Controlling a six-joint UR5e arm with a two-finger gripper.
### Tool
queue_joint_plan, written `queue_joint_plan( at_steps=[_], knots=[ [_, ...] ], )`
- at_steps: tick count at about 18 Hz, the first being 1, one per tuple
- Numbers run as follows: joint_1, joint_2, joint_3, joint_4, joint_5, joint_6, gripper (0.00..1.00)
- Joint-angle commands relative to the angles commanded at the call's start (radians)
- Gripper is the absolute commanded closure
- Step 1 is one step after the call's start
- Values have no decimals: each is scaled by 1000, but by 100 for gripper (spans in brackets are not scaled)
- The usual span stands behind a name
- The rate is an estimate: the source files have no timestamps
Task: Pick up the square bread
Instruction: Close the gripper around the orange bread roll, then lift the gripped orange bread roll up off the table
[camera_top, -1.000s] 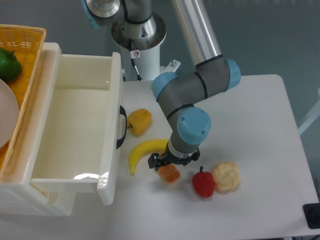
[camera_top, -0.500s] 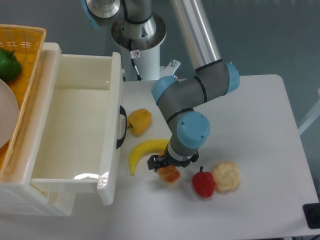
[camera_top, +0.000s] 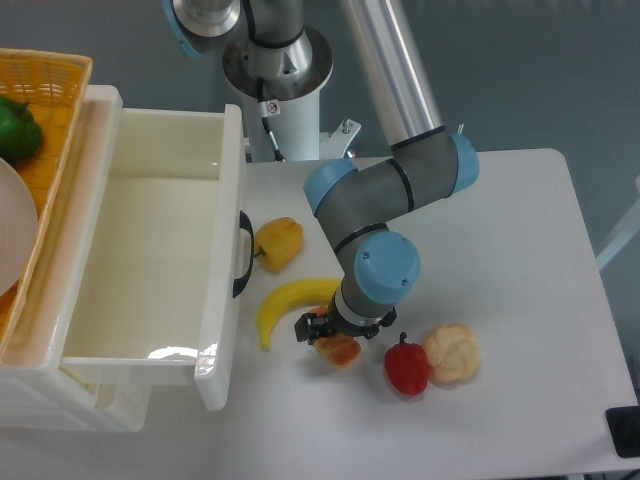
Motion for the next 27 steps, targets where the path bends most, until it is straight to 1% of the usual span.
queue_joint_plan(
  at_steps=[7,9,10,12,16,18,19,20,24,26,27],
  knots=[
    [-12,-2,6,0,43,-8,0],
    [-12,-2,8,0,45,-8,12],
    [-12,-2,8,0,43,-9,15],
    [-12,2,8,0,40,-9,28],
    [-12,5,8,-2,38,-14,52],
    [-12,5,8,0,38,-18,68],
    [-12,8,8,0,38,-28,87],
    [-12,11,9,0,38,-29,100],
    [-11,20,49,-2,43,-15,100],
    [-11,47,60,-2,45,-3,100],
    [-11,64,58,-2,45,24,100]
  ],
)
